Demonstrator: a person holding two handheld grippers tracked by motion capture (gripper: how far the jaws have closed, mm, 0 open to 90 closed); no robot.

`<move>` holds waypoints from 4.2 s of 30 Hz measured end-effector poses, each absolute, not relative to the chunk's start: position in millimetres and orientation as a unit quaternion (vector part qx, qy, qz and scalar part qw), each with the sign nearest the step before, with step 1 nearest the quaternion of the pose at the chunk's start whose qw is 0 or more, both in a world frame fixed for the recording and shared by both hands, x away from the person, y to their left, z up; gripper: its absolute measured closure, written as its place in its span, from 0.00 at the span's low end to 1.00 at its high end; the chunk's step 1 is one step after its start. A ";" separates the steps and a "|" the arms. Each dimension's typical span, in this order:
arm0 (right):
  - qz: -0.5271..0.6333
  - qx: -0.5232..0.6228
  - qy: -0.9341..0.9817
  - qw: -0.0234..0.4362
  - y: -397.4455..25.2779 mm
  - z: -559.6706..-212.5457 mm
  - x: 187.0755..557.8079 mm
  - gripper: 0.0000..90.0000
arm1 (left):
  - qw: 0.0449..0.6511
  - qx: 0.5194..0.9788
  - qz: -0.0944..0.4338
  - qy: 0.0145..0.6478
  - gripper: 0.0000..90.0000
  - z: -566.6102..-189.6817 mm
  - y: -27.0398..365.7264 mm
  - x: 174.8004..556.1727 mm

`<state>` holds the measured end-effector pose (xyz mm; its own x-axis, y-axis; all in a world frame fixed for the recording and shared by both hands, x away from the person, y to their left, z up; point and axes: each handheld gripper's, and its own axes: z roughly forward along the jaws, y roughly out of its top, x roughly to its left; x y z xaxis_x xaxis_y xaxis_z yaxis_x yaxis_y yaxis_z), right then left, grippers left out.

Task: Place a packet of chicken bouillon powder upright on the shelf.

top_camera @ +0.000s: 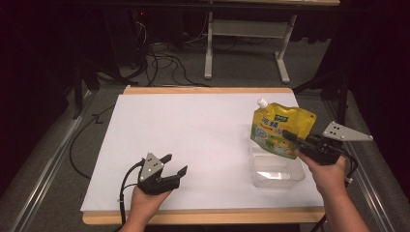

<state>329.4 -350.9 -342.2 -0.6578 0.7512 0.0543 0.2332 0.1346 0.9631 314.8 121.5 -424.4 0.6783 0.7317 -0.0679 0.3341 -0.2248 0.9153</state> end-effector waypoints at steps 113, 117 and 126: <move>0.523 0.406 0.721 0.204 -379.2 -406.5 362.0 0.88 | 0.511 0.763 0.185 0.350 0.35 -426.2 120.4 315.6; 0.501 0.416 0.727 0.217 -377.1 -406.2 360.6 0.74 | 0.511 0.764 0.185 0.348 0.35 -426.4 120.0 315.3; 0.478 0.440 0.709 0.274 -375.9 -399.2 347.7 0.24 | 0.511 0.765 0.183 0.346 0.35 -426.5 118.7 314.4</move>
